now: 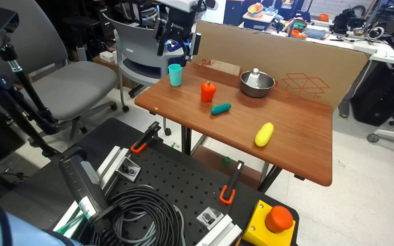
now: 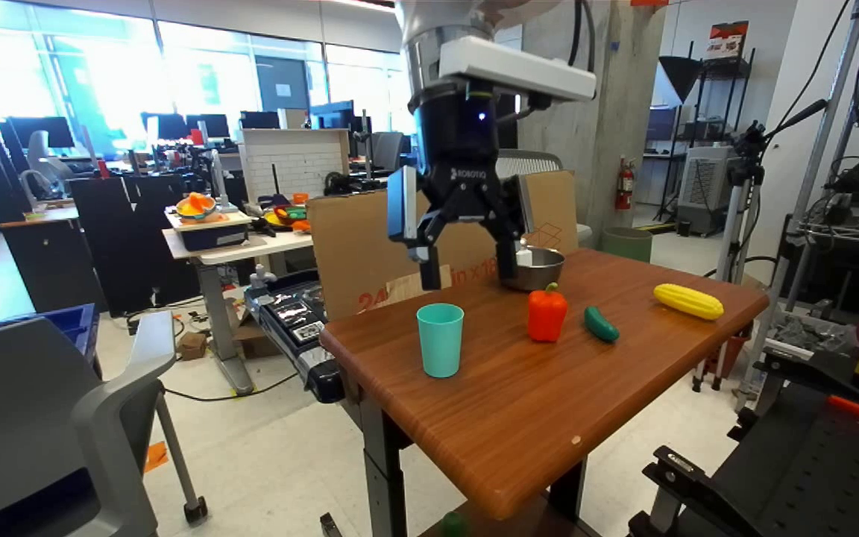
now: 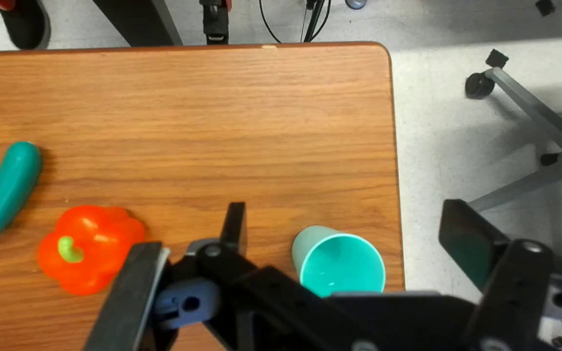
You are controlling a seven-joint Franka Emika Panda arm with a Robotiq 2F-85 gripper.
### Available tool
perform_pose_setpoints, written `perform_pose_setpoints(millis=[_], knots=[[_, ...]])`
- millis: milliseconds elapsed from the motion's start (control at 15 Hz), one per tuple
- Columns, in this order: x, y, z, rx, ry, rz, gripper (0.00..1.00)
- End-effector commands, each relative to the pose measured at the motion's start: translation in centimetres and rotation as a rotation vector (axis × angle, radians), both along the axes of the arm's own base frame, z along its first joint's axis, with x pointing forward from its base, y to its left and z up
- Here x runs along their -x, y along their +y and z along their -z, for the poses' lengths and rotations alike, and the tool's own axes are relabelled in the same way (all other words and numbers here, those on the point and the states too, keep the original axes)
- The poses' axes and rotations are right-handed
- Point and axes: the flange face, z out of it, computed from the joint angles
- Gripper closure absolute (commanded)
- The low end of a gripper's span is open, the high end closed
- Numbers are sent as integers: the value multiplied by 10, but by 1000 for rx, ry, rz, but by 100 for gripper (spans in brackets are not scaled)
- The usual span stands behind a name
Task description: Move the blue cup to the right
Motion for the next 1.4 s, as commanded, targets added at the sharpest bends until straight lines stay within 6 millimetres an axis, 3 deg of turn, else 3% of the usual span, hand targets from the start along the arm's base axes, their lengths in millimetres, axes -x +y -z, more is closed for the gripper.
perform_pose_setpoints(millis=[0, 400, 733, 933, 1333], knots=[[-24, 15, 8, 26, 29, 5, 0], [-47, 9, -5, 30, 54, 35, 0], [-52, -4, -7, 80, 105, 68, 0], [-53, -11, 1, 119, 123, 88, 0], [-55, -22, 36, 186, 169, 116, 0]])
